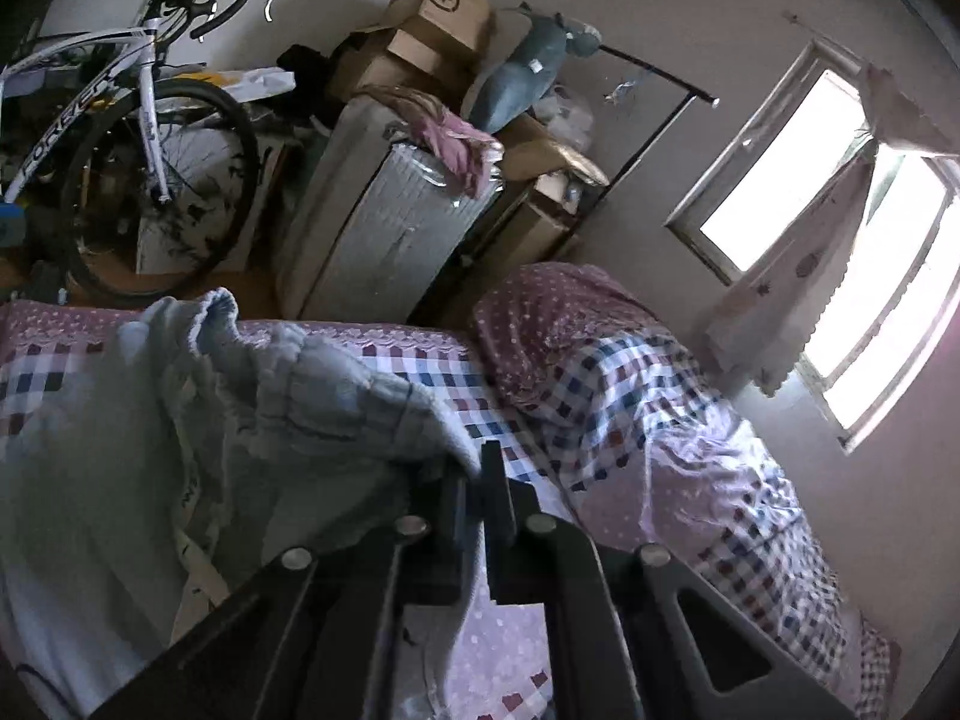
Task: Fold clothes
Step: 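Lower the sweatpants onto the bed with both tools, laying them flat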
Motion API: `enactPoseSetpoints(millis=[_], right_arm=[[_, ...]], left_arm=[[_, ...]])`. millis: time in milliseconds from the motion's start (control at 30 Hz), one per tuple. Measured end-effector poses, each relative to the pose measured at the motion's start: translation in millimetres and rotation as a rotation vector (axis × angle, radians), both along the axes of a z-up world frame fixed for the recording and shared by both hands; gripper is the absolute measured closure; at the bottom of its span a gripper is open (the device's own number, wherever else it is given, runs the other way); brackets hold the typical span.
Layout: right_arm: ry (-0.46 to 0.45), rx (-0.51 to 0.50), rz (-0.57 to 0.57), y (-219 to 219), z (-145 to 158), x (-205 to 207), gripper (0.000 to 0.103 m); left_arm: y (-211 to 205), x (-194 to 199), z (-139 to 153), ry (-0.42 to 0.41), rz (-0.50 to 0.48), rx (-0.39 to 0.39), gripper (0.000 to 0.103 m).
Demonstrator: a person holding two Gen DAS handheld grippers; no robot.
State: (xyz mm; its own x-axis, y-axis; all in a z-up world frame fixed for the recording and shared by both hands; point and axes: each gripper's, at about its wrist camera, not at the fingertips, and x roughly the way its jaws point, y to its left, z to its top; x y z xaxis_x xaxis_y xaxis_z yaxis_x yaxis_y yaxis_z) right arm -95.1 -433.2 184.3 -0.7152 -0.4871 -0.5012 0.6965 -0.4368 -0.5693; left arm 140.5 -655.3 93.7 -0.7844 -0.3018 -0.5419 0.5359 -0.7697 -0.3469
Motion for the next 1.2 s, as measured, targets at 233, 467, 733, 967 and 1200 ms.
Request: enactPoseSetpoints(millis=[233, 467, 733, 967, 1200], right_arm=[[0.08, 0.001, -0.045, -19, -6, -49, 0.101], [0.179, -0.044, -0.067, -56, -13, -99, 0.102], [0.193, -0.071, -0.13, -90, -44, -148, 0.101], [0.04, 0.063, -0.305, -122, -124, -203, 0.056], [-0.006, 0.038, -0.262, -116, -112, -185, 0.019]], left_arm=[[-57, -64, -35, -0.033, -0.118, 0.107, 0.021], [-101, -142, -85, -0.1, -0.231, 0.22, 0.021], [-81, -190, -125, -0.268, -0.32, 0.1, 0.069], [-68, -194, -127, -0.287, -0.171, 0.044, 0.08], [-65, -153, -118, -0.194, -0.134, 0.068, 0.038]])
